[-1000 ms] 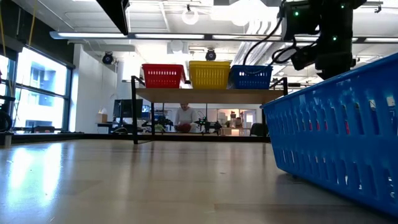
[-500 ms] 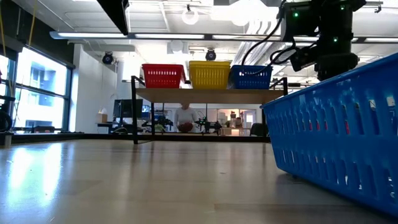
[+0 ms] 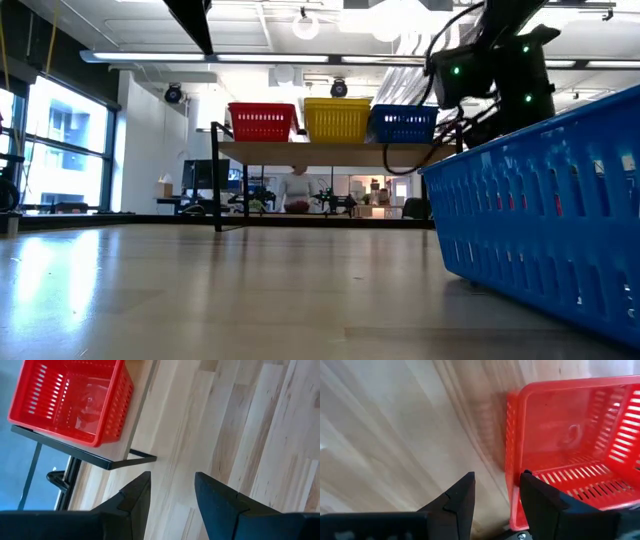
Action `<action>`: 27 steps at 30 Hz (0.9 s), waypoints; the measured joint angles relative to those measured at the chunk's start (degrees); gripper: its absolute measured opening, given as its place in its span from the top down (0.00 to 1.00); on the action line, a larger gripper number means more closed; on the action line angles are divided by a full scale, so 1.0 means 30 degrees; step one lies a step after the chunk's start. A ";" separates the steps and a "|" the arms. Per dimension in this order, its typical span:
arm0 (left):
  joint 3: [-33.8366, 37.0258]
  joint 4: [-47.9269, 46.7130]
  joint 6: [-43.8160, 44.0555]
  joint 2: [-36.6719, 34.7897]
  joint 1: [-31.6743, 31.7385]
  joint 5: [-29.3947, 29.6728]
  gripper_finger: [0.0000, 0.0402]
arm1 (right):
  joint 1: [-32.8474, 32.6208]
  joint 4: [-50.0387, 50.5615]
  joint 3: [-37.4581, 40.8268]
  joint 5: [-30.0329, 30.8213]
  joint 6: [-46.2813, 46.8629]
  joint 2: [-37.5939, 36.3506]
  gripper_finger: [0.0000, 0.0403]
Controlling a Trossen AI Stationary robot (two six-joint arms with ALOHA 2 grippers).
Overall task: Stack baskets on shelf by color
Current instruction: Stack the red bin on top of the red bin on the shelf
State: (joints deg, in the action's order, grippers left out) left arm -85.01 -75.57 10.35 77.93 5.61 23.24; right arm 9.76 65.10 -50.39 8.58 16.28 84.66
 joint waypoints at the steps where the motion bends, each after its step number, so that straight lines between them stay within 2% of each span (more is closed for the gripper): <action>1: 0.0000 0.0000 0.0007 0.0000 -0.0002 0.0016 0.65 | 0.0000 0.0000 0.0000 0.0048 0.0036 0.0267 0.65; 7: 0.0000 0.0000 0.0000 0.0000 0.0000 0.0029 0.65 | 0.0000 0.0093 0.0000 0.0351 0.0062 0.1506 0.69; 17: 0.0000 0.0004 0.0126 0.0000 -0.0004 -0.0038 0.65 | -0.0292 0.1318 -0.0136 -0.0143 0.1318 0.1887 0.98; 22: 0.0000 0.0015 0.1843 0.0000 -0.0002 -0.0450 0.65 | -0.1709 0.2672 -0.1316 -0.0776 0.3025 0.1866 0.99; 27: 0.0000 0.0015 0.4438 0.0000 0.0000 -0.1896 0.65 | -0.3627 0.2806 -0.3412 -0.1258 0.4207 0.1866 0.99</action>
State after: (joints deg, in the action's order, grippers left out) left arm -85.01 -75.53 23.66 77.93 5.61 17.56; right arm -1.12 73.52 -60.63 4.80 28.90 90.26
